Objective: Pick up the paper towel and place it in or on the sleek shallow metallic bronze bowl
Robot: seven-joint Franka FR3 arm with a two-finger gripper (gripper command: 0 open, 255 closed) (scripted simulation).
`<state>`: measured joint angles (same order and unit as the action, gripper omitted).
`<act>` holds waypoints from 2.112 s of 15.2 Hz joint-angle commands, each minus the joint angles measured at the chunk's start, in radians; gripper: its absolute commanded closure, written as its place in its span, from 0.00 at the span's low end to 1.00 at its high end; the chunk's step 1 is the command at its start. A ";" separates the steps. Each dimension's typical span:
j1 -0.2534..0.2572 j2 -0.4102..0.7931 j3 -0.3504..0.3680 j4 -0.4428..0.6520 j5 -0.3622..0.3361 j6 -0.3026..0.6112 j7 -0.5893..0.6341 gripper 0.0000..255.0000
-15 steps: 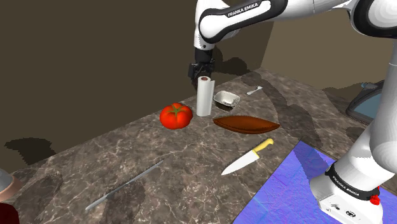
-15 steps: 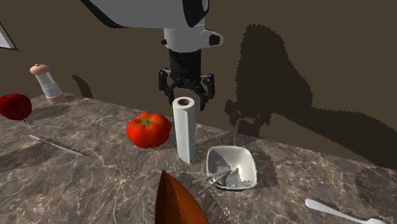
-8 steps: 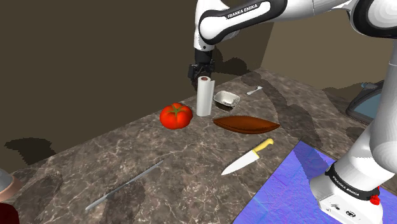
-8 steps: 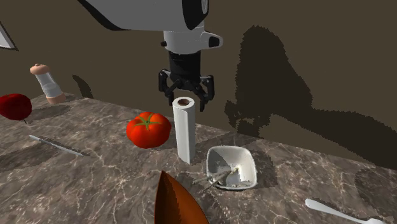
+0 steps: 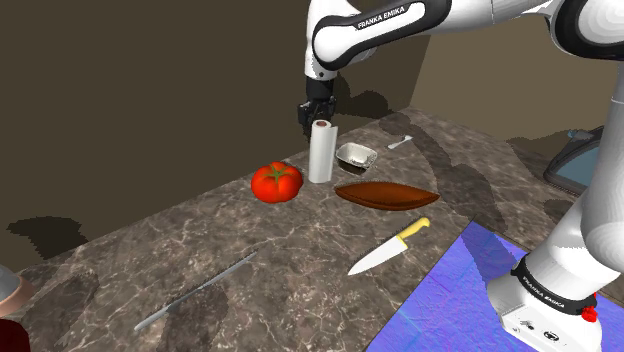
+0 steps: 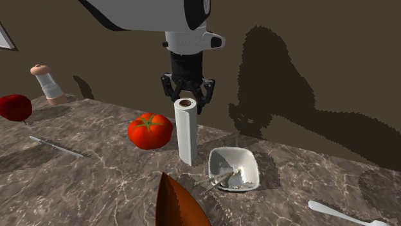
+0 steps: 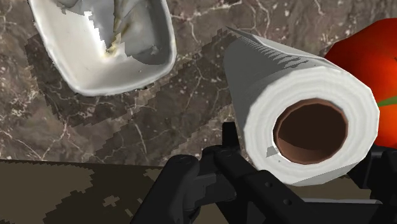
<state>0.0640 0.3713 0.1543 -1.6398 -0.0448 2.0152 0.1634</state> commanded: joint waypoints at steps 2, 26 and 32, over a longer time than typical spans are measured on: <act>0.000 0.000 0.000 0.000 0.000 0.000 0.000 1.00; -0.004 -0.080 0.004 0.206 0.014 -0.284 -0.010 1.00; -0.041 -0.332 -0.008 -0.067 0.055 -0.261 -0.060 1.00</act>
<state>0.0299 0.0946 0.1501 -1.6552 0.0014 1.7576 0.1155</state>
